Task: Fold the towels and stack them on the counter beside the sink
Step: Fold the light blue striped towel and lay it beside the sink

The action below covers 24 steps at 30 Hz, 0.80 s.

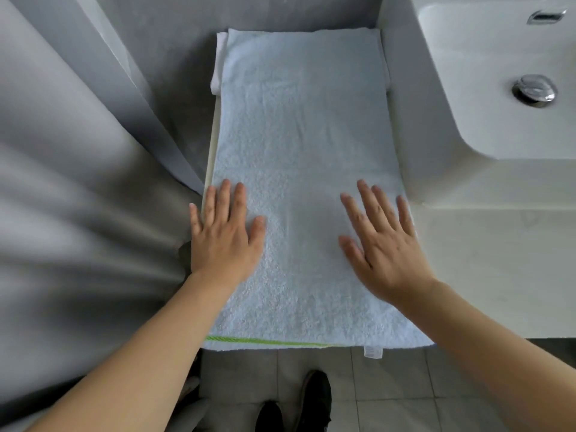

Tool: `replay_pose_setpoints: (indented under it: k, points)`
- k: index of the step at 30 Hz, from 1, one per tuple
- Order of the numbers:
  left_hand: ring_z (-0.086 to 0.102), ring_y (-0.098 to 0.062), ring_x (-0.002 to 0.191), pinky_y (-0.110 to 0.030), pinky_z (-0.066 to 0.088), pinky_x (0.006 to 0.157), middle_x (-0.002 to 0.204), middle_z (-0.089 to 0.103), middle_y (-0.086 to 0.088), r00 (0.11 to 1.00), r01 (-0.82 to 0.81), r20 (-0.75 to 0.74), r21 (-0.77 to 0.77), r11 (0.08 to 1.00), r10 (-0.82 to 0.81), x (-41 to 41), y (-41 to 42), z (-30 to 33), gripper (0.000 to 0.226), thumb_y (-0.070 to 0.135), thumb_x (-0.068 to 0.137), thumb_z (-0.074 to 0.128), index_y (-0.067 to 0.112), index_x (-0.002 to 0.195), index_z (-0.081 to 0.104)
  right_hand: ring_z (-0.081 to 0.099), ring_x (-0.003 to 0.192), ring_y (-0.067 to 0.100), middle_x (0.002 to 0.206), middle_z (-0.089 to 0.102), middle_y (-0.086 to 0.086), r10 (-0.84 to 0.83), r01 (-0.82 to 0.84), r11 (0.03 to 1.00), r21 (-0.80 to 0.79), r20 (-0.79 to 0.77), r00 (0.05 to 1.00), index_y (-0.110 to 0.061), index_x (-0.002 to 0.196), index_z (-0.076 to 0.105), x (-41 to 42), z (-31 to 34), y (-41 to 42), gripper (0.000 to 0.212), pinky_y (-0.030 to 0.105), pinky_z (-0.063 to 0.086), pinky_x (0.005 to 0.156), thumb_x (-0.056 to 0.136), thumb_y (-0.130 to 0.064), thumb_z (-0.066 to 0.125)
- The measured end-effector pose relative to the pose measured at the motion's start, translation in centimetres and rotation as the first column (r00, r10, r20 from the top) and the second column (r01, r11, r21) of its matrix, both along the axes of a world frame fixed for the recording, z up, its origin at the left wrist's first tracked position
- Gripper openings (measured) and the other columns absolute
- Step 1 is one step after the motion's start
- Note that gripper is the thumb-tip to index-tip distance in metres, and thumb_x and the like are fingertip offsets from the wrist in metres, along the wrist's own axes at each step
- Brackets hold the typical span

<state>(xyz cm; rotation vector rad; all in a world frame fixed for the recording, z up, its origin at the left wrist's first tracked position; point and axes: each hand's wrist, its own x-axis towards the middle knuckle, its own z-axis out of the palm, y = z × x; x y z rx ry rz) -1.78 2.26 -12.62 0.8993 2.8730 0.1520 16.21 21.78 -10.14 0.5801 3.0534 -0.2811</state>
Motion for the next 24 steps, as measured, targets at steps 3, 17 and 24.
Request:
replay_pose_setpoints:
  k: [3, 17, 24]
  points:
    - [-0.013, -0.019, 0.152, -0.050, -0.012, 0.121, 0.167, -0.008, 0.002, 0.999, 0.007, 0.041, -0.032, 0.999, -0.006, -0.3, -0.2, 0.7, 0.072, 0.058, 0.094, 0.005, 0.025, 0.158, -0.002, -0.006, 0.150, 0.018, 0.163, -0.004, -0.005, -0.019, 0.018, 1.000, 0.012, 0.106, 0.994, -0.035, 0.155, 0.003, 2.2, -1.0, -0.9, 0.065, 0.044, -0.002, 0.121, 0.096, -0.061, 0.008]
    - [0.052, -0.025, 0.086, -0.036, 0.047, 0.070, 0.103, 0.055, -0.003, 0.725, 0.685, -0.022, -0.077, 0.724, -0.688, 10.2, -6.0, 4.8, 0.045, 0.034, 0.064, 0.073, 0.016, 0.103, 0.059, 0.049, 0.072, 0.028, 0.085, 0.052, 0.006, 0.213, -0.199, 0.977, 0.079, -0.244, 0.946, -0.009, 0.089, 0.061, 7.8, 1.5, -5.8, 0.022, 0.040, 0.044, 0.066, 0.090, -0.026, 0.047]
    - [0.038, -0.033, 0.117, -0.044, 0.042, 0.092, 0.140, 0.032, -0.014, 0.726, 0.635, -0.079, -0.302, 0.711, -0.683, 10.1, -6.9, 3.9, 0.078, 0.031, 0.082, 0.066, 0.014, 0.144, 0.021, 0.059, 0.084, 0.033, 0.098, 0.060, 0.010, 0.274, -0.251, 0.945, 0.211, -0.089, 0.958, -0.010, 0.102, 0.062, 10.2, 0.6, -6.3, 0.035, 0.043, 0.051, 0.079, 0.077, -0.035, 0.063]
